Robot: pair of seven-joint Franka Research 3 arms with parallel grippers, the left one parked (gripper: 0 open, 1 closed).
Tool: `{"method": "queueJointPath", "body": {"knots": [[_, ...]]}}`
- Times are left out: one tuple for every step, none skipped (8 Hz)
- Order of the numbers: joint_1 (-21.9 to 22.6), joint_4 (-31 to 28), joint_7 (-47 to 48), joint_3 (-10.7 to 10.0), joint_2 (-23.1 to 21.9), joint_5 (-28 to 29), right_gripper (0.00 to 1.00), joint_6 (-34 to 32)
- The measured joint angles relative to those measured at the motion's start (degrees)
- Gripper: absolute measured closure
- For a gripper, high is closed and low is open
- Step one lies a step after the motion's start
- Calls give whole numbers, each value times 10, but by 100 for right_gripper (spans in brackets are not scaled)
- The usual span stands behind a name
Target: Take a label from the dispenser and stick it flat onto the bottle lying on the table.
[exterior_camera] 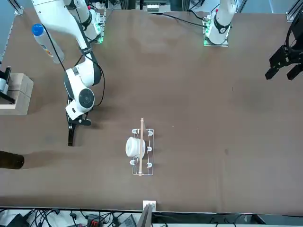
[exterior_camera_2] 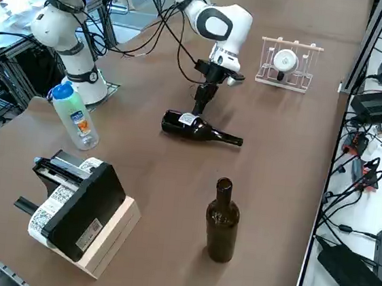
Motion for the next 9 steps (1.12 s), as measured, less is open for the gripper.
{"method": "queueJointPath", "body": {"knots": [[0,0,0,0,0,0,66,0],[0,0,0,0,0,0,66,0],[0,0,0,-1,1,0,66,0],[0,0,0,-1,1,0,66,0],[0,0,0,-1,2,0,66,0],[0,1,0,-1,2,0,66,1],[0,1,1,-1,3,0,66,3],[0,1,1,-1,5,0,66,7],[0,1,1,-1,9,1,66,11]]}}
